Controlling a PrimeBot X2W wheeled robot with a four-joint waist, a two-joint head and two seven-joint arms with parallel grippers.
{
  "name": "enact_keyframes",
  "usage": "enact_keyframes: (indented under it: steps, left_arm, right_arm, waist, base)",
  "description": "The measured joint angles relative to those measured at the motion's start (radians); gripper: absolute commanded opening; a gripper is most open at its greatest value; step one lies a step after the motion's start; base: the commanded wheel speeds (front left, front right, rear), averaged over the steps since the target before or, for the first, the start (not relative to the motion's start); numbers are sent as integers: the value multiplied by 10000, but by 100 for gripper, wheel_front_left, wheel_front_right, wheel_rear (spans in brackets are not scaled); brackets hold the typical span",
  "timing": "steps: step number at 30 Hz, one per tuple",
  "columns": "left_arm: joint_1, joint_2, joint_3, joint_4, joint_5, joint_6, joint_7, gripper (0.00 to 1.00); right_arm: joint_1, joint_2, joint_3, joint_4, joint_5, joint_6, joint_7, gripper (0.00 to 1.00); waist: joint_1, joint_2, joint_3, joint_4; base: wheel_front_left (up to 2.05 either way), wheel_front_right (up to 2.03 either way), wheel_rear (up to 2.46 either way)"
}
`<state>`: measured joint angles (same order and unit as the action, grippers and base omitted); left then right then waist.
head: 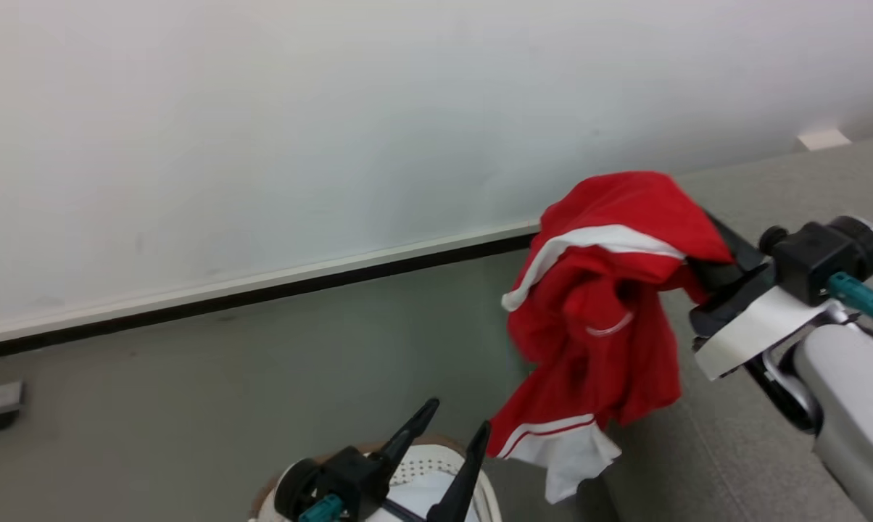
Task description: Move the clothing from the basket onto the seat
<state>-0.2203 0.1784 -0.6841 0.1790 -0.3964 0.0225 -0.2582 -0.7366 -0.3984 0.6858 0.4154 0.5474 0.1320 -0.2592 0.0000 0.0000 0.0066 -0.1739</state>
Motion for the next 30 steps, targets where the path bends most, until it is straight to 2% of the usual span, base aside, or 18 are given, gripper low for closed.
enact_keyframes:
  steps: [7, 13, 17, 21, 30]
  left_arm:
    - [-336, -167, -98, -144, 6, -100, -33, 100]
    - [-760, -194, -234, -140, 102, -219, 65, 100]
    - [-1244, -184, -351, -247, 219, -362, 257, 100]
    - [-1804, -161, -431, -389, 341, -546, 458, 100]
    - [-3100, -148, -727, -723, 700, -932, 838, 100]
  right_arm:
    - [-13, -581, -725, -253, 61, 0, 207, 0]
    - [-500, -790, -1473, -309, 224, 0, 491, 0]
    - [-1026, -966, -2050, -330, 449, 0, 773, 0]
    - [-1732, -1429, -2788, -190, 430, 0, 986, 0]
    - [-4218, -2433, -5001, 794, -464, 0, 1630, 0]
  waist:
    - [0, 0, 197, -889]
    - [0, 0, 634, -1169]
    - [0, 0, 1110, -1119]
    - [1, 0, 1715, -918]
    - [2, 0, 3332, -281]
  base:
    - [0, 0, 0]
    - [0, 0, 0]
    - [0, 0, 0]
    - [0, 0, 0]
    - [0, 0, 0]
